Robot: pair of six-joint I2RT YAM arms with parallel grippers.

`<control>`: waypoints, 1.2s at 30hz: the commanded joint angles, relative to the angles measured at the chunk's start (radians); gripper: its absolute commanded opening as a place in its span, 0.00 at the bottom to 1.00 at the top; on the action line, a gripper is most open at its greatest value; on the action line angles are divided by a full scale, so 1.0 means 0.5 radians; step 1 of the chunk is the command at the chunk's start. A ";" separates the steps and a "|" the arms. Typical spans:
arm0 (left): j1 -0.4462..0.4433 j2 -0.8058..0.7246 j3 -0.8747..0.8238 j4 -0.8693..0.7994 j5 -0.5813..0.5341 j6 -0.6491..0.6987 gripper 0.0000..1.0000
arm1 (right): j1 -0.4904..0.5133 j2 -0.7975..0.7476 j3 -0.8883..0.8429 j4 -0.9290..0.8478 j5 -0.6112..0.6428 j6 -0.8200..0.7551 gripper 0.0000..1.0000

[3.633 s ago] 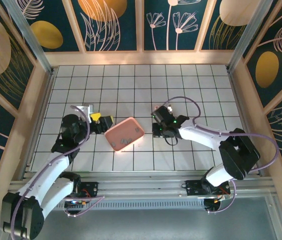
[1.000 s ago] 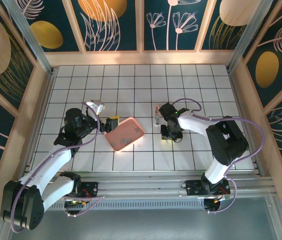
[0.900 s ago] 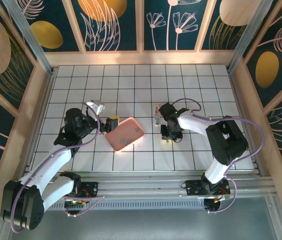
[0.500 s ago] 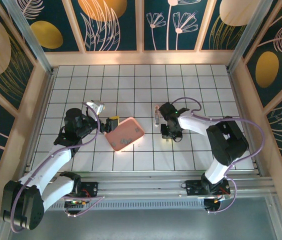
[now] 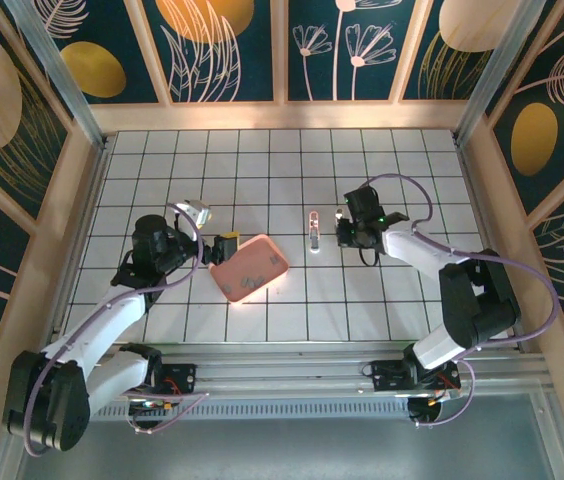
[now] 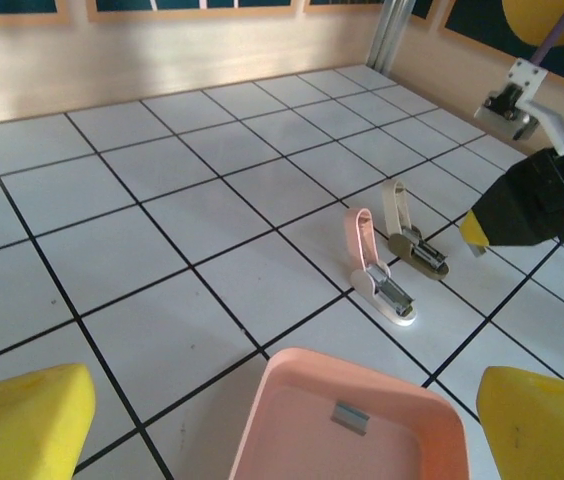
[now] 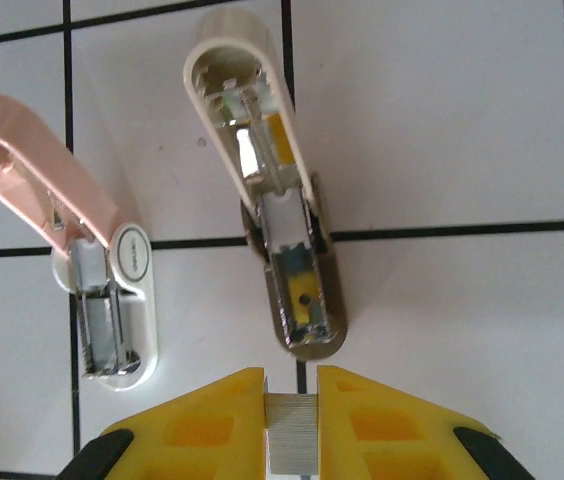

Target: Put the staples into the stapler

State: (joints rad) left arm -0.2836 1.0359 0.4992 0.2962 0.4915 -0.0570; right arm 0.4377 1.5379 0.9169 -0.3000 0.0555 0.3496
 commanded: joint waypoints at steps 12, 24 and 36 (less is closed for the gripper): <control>-0.007 0.090 0.028 0.103 0.063 -0.026 0.97 | -0.062 0.116 -0.055 0.342 -0.054 -0.259 0.19; -0.008 0.119 0.036 0.098 0.070 -0.021 0.97 | -0.061 0.186 -0.050 0.359 -0.071 -0.277 0.19; -0.009 0.123 0.039 0.096 0.078 -0.022 0.97 | -0.057 0.224 -0.047 0.359 -0.071 -0.294 0.19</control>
State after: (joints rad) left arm -0.2836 1.0943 0.4992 0.3111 0.5018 -0.0605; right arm 0.4118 1.6356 0.9001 -0.1371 0.0250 0.2180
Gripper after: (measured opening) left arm 0.971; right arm 0.189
